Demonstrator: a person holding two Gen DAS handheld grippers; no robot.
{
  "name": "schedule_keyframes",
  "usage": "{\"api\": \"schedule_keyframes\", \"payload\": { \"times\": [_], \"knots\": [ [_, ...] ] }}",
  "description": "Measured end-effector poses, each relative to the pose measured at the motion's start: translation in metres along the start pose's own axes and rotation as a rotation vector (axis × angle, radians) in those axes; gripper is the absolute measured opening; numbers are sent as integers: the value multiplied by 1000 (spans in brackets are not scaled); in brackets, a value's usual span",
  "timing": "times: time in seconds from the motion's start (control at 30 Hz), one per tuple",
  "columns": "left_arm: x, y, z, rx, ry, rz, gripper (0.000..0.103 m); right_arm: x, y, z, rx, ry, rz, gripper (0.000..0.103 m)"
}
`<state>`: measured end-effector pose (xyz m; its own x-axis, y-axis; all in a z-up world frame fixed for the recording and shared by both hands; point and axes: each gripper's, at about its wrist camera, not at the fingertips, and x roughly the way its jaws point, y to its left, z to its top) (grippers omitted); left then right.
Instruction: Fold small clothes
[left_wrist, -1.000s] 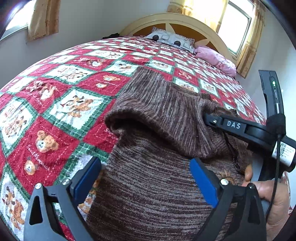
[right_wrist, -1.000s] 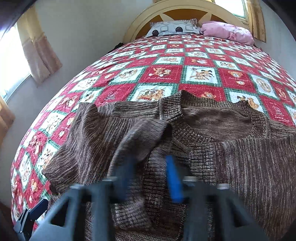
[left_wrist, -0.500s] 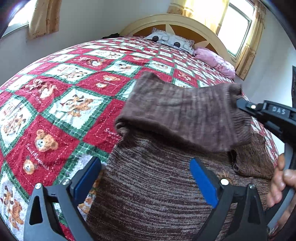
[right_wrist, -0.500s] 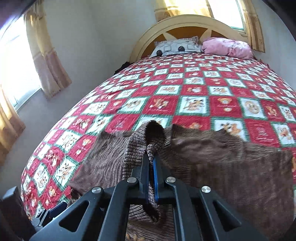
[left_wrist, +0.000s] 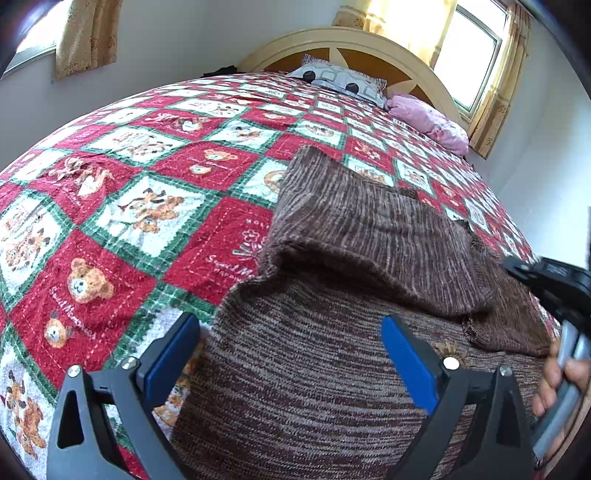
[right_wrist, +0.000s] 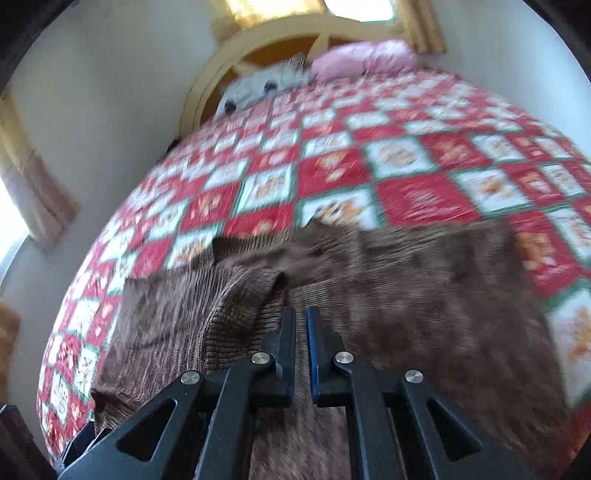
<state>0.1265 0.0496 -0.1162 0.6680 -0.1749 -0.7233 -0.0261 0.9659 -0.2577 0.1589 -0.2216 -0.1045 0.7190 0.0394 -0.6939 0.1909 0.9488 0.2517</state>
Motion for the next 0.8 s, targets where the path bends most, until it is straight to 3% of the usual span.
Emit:
{"api": "schedule_keyframes", "payload": {
  "times": [0.07,0.2,0.27,0.37,0.5,0.6,0.8],
  "knots": [
    [1,-1,0,5,3,6,102,-16,11,-9,-46,-18,74,6],
    [3,-5,0,29,14,36,102,-12,54,-28,-220,59,178,6],
    [4,-7,0,39,17,50,102,5,64,-38,-264,108,157,6],
    [4,-9,-1,51,22,65,102,29,48,-47,-212,196,96,6],
    [6,-10,0,57,26,76,102,11,21,-42,-102,198,147,6],
    [7,-13,-1,70,31,95,102,-7,28,-40,-213,134,-29,6],
    [9,-14,-1,78,34,104,102,-20,33,-21,-183,61,71,7]
  ]
}}
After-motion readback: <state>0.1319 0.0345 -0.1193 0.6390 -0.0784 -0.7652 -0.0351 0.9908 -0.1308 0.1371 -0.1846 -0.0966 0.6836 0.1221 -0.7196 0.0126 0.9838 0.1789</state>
